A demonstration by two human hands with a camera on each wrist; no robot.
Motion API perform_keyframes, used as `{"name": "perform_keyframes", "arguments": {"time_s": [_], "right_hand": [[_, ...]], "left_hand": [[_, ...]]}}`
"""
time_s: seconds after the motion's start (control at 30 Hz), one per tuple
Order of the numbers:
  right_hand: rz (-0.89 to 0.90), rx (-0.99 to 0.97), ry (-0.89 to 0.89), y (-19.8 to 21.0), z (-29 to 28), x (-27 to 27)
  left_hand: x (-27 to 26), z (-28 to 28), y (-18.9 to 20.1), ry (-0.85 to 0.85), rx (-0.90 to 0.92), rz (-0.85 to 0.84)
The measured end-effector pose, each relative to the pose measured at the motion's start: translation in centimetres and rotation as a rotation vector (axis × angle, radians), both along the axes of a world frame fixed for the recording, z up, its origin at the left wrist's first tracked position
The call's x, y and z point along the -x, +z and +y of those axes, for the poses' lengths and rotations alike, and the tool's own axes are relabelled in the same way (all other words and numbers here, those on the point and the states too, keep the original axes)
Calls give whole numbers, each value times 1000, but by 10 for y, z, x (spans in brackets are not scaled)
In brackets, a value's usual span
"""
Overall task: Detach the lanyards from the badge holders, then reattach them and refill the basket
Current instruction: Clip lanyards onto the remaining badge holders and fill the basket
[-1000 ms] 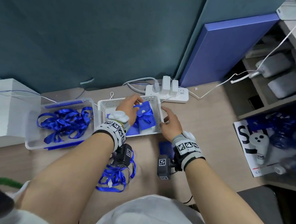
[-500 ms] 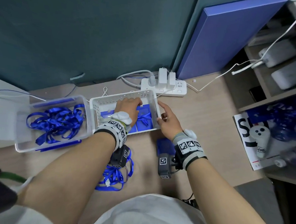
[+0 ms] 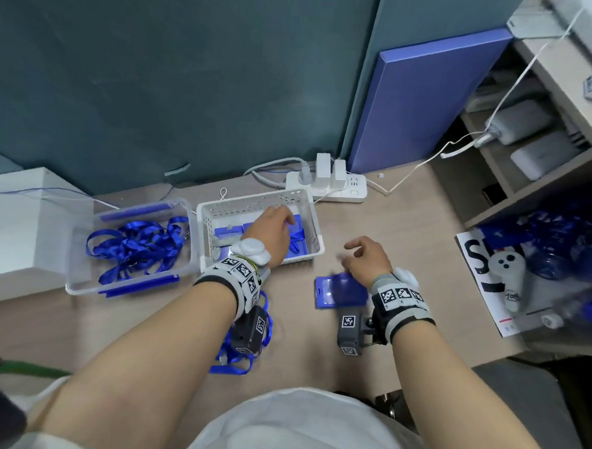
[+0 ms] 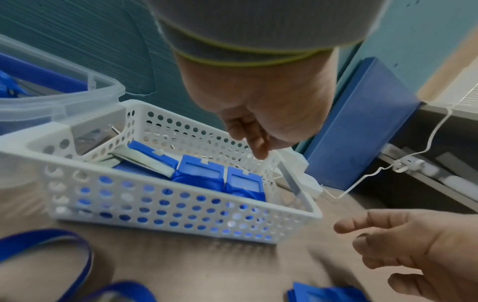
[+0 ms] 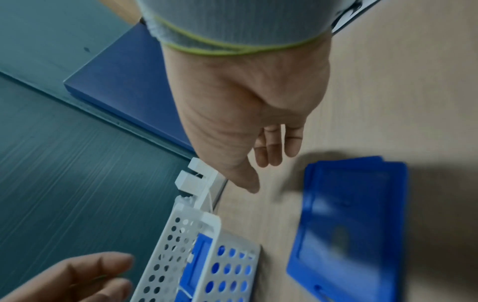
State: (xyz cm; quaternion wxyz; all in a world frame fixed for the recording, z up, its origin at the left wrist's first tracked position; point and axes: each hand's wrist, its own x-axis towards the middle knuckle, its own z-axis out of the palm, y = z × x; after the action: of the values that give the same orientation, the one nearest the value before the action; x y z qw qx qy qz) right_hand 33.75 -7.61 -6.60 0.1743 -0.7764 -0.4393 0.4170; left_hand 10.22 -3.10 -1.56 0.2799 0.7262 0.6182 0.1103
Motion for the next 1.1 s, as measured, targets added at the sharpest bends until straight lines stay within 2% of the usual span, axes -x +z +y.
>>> {"name": "perform_keyframes", "arguments": {"time_s": [0.1,0.23,0.4,0.57,0.7,0.83,0.97,1.1], "right_hand": [[-115,54,-50,-3,-23,-11],[-111,113,-45,-11,-56,-16],[-77,108,33,-15,-75,-10],[-121,94,97,-20,-88,-12],[-108,80,111,-19,-90,-17],[-58,-11,136,-9,-87,-16],[-170,-121,171,8,-72,-9],[33,-80,278,21,-56,16]], "left_hand": [[-15,-31,5,-5,-31,-70],[-34,-72,-9,-21,35,-52],[-49,-98,-52,226,336,-32],[-58,-108,-73,279,373,38],[-64,-110,-76,355,388,-26],[-68,-109,-86,400,382,-238],[-62,-108,-70,421,385,-372],[-42,-108,-60,401,364,-443]]}}
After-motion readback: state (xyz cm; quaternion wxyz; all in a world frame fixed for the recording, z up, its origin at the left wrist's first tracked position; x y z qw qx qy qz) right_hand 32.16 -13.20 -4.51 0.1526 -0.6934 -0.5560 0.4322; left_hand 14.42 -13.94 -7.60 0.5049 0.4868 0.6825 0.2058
